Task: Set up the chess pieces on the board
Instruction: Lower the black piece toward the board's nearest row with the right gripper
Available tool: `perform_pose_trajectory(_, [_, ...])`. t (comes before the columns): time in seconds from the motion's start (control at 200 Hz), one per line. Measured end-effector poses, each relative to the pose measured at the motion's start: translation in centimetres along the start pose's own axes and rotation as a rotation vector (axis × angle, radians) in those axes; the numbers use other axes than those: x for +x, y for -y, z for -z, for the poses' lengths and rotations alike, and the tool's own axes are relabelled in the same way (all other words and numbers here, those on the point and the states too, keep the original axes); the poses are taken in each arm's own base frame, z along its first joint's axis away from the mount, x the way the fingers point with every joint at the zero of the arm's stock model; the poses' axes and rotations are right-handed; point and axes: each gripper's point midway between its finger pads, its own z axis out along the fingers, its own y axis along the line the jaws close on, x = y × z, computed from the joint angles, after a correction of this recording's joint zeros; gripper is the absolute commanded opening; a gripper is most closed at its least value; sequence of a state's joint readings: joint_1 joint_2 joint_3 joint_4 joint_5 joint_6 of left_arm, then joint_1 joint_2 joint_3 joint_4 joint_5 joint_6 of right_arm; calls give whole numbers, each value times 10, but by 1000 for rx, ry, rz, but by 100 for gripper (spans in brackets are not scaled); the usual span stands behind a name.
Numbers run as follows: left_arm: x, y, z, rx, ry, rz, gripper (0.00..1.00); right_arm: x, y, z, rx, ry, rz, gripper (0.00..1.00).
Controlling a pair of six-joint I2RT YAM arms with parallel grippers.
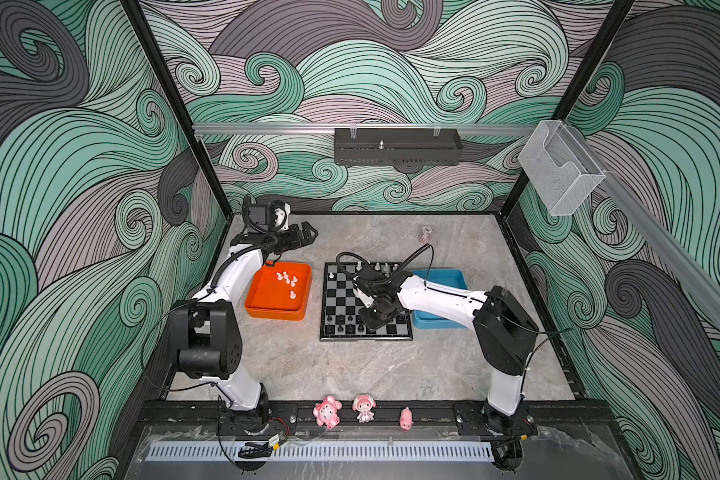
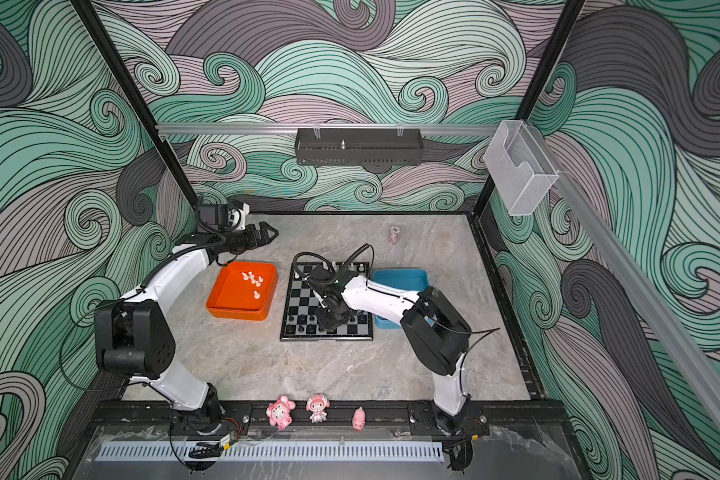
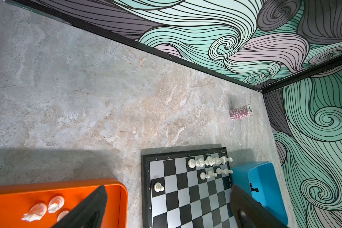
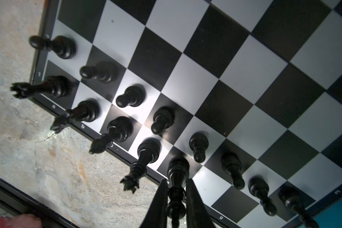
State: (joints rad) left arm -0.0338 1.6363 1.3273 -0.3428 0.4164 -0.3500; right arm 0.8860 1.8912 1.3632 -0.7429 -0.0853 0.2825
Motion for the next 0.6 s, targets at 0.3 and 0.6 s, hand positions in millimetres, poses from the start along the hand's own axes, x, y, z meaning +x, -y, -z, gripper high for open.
perform_pose_trajectory(0.3, [0, 0, 0, 1, 0, 2, 99, 0, 1, 0, 1, 1, -6, 23])
perform_pose_trajectory(0.6, [0, 1, 0, 8, -3, 3, 99, -1, 2, 0, 1, 1, -8, 32])
